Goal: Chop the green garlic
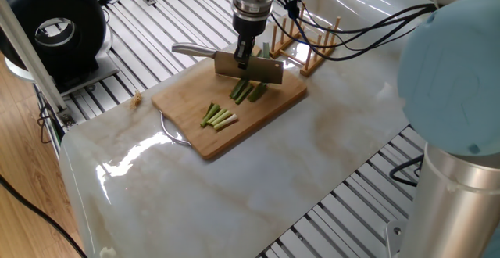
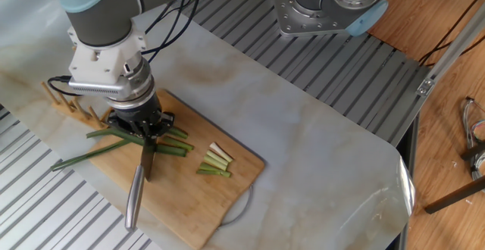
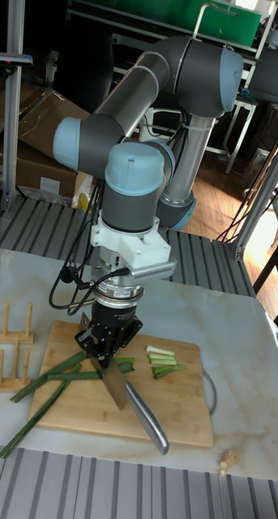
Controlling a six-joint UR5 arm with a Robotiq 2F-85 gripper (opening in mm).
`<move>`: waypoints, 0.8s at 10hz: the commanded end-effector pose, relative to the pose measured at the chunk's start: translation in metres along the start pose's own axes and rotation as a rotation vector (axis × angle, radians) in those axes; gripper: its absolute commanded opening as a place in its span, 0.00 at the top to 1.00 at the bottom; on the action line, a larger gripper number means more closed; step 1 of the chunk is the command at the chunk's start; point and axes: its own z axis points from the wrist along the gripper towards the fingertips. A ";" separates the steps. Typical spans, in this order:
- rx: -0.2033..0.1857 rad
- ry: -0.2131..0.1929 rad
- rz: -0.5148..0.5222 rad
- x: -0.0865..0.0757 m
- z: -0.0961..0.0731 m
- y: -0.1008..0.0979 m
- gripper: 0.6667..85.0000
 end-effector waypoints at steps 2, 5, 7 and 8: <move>0.007 -0.018 -0.008 -0.005 0.000 -0.004 0.99; 0.024 -0.019 -0.019 -0.004 -0.002 -0.009 0.99; 0.032 -0.017 -0.021 -0.003 -0.002 -0.011 0.99; 0.028 -0.019 -0.015 -0.003 -0.001 -0.009 0.99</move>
